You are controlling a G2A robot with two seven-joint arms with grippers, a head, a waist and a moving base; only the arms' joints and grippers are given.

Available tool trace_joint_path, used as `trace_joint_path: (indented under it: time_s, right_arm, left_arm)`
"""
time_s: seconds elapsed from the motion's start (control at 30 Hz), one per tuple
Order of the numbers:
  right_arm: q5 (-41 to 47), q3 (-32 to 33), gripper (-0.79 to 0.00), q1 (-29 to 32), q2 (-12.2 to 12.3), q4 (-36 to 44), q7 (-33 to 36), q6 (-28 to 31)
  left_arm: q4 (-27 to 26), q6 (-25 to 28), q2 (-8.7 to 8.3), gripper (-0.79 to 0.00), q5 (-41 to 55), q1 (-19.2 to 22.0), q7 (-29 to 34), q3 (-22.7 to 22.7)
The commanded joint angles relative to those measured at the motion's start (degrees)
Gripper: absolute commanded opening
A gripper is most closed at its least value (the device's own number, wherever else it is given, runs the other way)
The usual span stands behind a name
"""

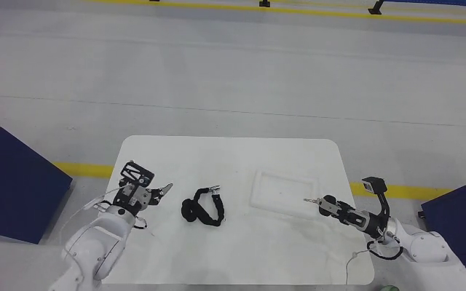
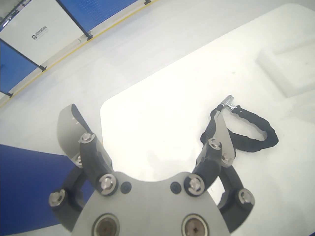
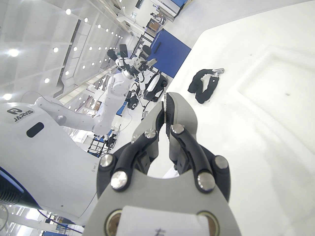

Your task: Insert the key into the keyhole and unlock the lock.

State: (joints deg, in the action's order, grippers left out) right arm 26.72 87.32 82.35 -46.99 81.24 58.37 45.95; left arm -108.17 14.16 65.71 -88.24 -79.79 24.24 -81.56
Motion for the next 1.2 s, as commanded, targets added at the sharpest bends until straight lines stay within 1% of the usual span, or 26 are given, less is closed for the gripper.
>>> trace_joint_path:
  time_s: [0.0, 0.13, 0.27, 0.47, 0.57, 0.67, 0.8, 0.93, 1.17]
  right_arm:
    - [0.0, 0.0, -0.785, 0.0, 0.0, 0.0, 0.0, 0.0]
    - [0.0, 0.0, -0.785, 0.0, 0.0, 0.0, 0.0, 0.0]
    - [0.0, 0.0, -0.785, 0.0, 0.0, 0.0, 0.0, 0.0]
    - [0.0, 0.0, -0.785, 0.0, 0.0, 0.0, 0.0, 0.0]
    - [0.0, 0.0, -0.785, 0.0, 0.0, 0.0, 0.0, 0.0]
    - [0.0, 0.0, -0.785, 0.0, 0.0, 0.0, 0.0, 0.0]
    - [0.0, 0.0, -0.785, 0.0, 0.0, 0.0, 0.0, 0.0]
    - [0.0, 0.0, -0.785, 0.0, 0.0, 0.0, 0.0, 0.0]
    - [0.0, 0.0, -0.785, 0.0, 0.0, 0.0, 0.0, 0.0]
  left_arm:
    - [1.2, 1.4, 0.35, 0.0, -1.4, 4.5, 5.0, 3.8]
    - [5.3, 5.1, 1.21, 0.0, -3.3, 11.7, 11.7, 10.9]
    - [10.0, 6.6, 2.4, 0.0, -3.2, 17.8, 17.7, 16.8]
    - [17.1, 8.6, 4.53, 0.0, 0.4, 24.9, 28.0, 24.5]
    - [20.9, 7.1, 5.76, 0.0, 2.6, 27.9, 31.3, 27.6]
    - [25.3, 6.0, 6.99, 0.0, 5.1, 30.7, 32.9, 30.1]
    - [31.4, 7.3, 8.35, 0.0, 8.2, 33.8, 31.6, 32.6]
    - [37.6, 7.1, 9.7, 0.0, 9.8, 36.8, 30.9, 34.8]
    - [48.1, 8.3, 12.33, 0.0, 13.6, 41.7, 30.3, 38.4]
